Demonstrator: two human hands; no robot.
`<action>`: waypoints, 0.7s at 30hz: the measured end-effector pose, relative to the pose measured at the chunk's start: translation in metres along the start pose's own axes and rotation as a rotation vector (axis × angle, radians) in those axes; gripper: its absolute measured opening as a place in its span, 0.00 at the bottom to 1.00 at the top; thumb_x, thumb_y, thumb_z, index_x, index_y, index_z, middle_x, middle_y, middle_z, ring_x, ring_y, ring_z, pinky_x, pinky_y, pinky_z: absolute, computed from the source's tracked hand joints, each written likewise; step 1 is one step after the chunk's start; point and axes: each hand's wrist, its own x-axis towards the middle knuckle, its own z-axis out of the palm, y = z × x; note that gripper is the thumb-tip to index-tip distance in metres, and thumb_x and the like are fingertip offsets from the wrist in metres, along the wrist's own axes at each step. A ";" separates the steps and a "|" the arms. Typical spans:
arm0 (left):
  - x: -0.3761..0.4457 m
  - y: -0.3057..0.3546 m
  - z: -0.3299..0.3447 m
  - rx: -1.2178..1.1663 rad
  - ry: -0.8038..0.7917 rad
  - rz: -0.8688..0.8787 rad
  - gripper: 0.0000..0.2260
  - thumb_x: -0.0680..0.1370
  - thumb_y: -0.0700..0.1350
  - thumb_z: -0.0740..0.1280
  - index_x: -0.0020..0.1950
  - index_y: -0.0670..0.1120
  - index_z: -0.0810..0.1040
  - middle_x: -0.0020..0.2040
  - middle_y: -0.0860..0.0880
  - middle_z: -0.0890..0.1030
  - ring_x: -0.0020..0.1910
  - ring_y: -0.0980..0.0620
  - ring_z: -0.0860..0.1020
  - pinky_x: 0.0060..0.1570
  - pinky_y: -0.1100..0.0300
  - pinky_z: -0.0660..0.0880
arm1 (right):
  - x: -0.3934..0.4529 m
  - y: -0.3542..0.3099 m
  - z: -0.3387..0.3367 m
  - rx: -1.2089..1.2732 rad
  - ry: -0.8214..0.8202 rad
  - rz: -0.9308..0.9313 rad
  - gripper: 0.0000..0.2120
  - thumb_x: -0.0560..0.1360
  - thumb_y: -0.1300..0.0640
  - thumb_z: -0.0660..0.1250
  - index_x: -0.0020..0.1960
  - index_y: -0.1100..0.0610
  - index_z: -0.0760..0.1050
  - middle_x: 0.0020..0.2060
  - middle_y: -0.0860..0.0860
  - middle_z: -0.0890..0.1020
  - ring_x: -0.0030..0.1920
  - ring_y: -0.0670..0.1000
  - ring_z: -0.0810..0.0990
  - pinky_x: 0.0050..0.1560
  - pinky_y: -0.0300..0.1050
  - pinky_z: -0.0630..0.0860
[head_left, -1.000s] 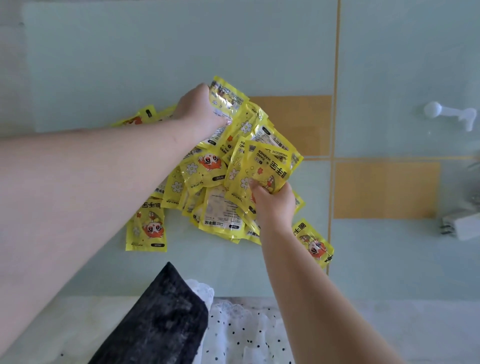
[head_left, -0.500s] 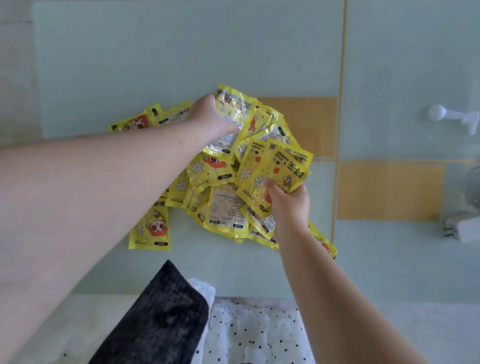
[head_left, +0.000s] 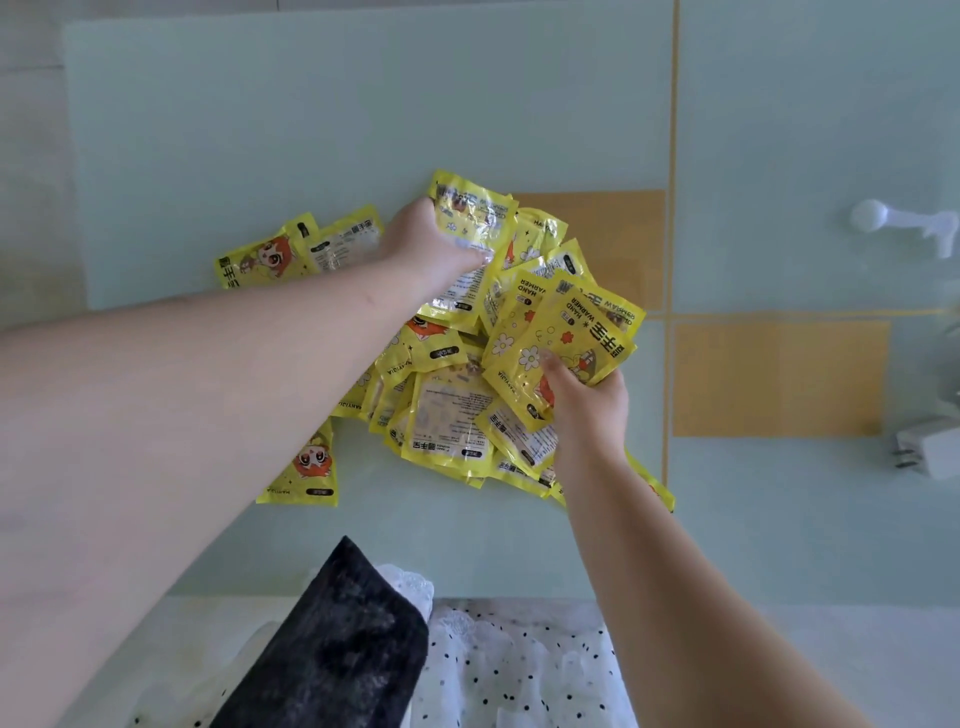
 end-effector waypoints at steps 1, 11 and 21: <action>-0.001 -0.002 0.001 0.011 0.041 0.002 0.28 0.73 0.51 0.71 0.67 0.41 0.66 0.59 0.45 0.74 0.62 0.45 0.72 0.52 0.56 0.67 | 0.000 0.000 -0.002 0.019 0.006 -0.002 0.09 0.71 0.55 0.73 0.46 0.47 0.74 0.40 0.46 0.81 0.40 0.48 0.80 0.42 0.45 0.78; -0.007 -0.010 0.003 0.035 0.238 0.043 0.22 0.71 0.50 0.72 0.57 0.41 0.69 0.51 0.45 0.75 0.48 0.45 0.72 0.42 0.56 0.67 | 0.001 0.003 -0.013 0.058 0.008 -0.021 0.10 0.71 0.54 0.73 0.43 0.46 0.71 0.40 0.46 0.81 0.41 0.49 0.80 0.44 0.48 0.79; -0.021 -0.011 -0.004 -0.021 0.120 0.082 0.25 0.72 0.51 0.72 0.63 0.44 0.67 0.56 0.48 0.69 0.54 0.48 0.68 0.50 0.58 0.64 | -0.006 0.006 -0.018 0.144 -0.057 -0.032 0.11 0.71 0.56 0.73 0.46 0.45 0.73 0.45 0.47 0.83 0.47 0.51 0.83 0.53 0.55 0.80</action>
